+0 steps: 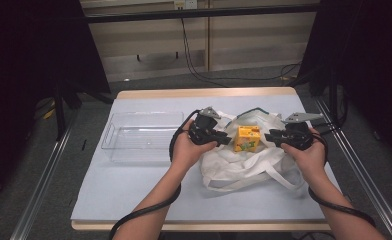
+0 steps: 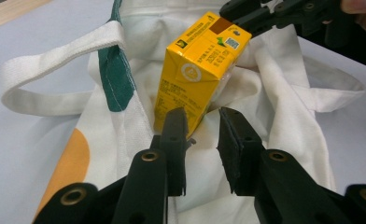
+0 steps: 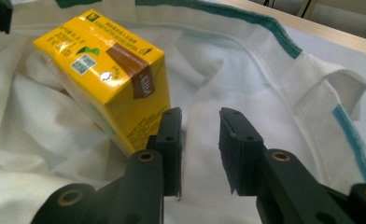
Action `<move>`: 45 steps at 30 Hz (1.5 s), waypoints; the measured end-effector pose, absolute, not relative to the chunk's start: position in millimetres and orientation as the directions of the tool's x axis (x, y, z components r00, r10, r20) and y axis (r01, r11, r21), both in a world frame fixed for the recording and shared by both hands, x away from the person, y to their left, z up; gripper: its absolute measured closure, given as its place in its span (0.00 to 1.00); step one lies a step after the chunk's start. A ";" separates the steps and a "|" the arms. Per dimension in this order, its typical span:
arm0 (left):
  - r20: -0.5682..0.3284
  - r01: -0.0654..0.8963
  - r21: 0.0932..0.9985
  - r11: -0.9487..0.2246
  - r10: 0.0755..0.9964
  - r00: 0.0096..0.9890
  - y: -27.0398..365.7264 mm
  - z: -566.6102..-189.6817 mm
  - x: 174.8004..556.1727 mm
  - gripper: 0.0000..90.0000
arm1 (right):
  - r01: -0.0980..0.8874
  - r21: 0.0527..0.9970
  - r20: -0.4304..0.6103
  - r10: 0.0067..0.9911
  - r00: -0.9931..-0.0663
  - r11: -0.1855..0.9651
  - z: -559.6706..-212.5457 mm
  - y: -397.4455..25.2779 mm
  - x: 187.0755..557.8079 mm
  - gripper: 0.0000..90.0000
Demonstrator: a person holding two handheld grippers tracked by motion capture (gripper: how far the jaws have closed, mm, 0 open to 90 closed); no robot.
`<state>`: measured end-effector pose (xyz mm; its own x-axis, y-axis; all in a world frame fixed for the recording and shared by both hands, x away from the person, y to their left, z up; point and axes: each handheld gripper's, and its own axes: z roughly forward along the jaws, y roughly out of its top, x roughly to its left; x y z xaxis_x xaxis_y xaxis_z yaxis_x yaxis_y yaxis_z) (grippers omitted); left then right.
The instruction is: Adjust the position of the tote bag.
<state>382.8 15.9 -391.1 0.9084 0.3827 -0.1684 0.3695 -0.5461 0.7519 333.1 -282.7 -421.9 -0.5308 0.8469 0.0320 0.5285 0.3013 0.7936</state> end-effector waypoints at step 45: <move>-0.182 0.498 0.681 -0.537 0.535 0.825 31.0 -417.8 428.4 1.00 | 0.493 0.813 0.038 0.818 -0.574 0.309 -458.1 -290.2 299.5 0.95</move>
